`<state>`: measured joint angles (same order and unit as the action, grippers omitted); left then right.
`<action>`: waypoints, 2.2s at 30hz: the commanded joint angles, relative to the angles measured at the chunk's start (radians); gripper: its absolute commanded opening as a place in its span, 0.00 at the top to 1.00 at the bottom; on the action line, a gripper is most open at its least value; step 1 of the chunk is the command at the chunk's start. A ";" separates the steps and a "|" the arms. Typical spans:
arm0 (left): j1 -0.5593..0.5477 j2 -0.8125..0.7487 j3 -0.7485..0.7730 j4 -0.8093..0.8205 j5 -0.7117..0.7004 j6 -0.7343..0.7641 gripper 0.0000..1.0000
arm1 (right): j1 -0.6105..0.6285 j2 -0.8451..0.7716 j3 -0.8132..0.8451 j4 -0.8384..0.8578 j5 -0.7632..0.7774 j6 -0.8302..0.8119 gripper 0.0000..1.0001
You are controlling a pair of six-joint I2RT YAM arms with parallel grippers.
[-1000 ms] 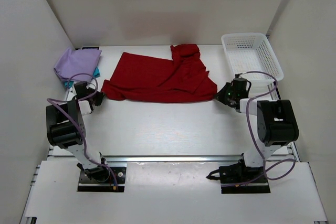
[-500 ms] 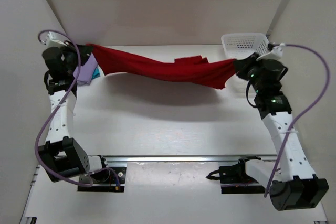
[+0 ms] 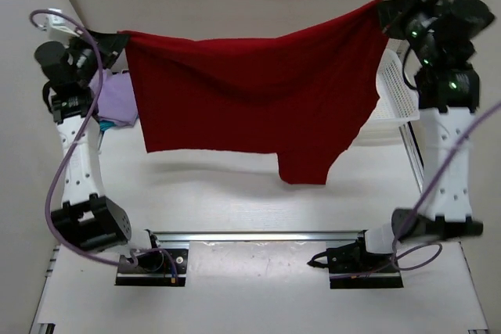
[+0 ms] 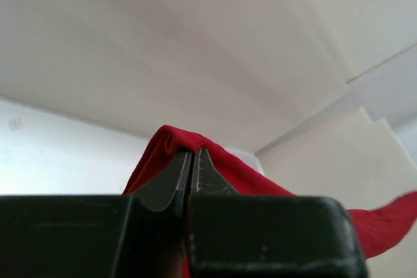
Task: Fold and stack the t-shirts
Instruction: Fold the flattened tshirt in 1/3 of the way
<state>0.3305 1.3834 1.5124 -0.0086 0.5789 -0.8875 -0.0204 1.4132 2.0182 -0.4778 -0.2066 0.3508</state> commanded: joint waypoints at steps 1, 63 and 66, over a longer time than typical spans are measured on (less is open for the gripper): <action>-0.048 0.136 -0.027 -0.094 -0.048 0.067 1.00 | 0.037 0.199 0.031 -0.105 -0.031 -0.059 1.00; 0.084 0.046 -0.836 -0.137 -0.312 0.265 1.00 | -0.012 -0.572 -1.704 0.315 -0.048 0.296 1.00; 0.051 0.005 -0.869 -0.191 -0.438 0.280 1.00 | -0.048 -0.632 -1.746 0.263 -0.123 0.315 1.00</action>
<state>0.4011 1.4517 0.6701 -0.1219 0.2611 -0.6502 -0.0418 0.8295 0.3080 -0.1421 -0.3111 0.6338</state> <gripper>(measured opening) 0.100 0.027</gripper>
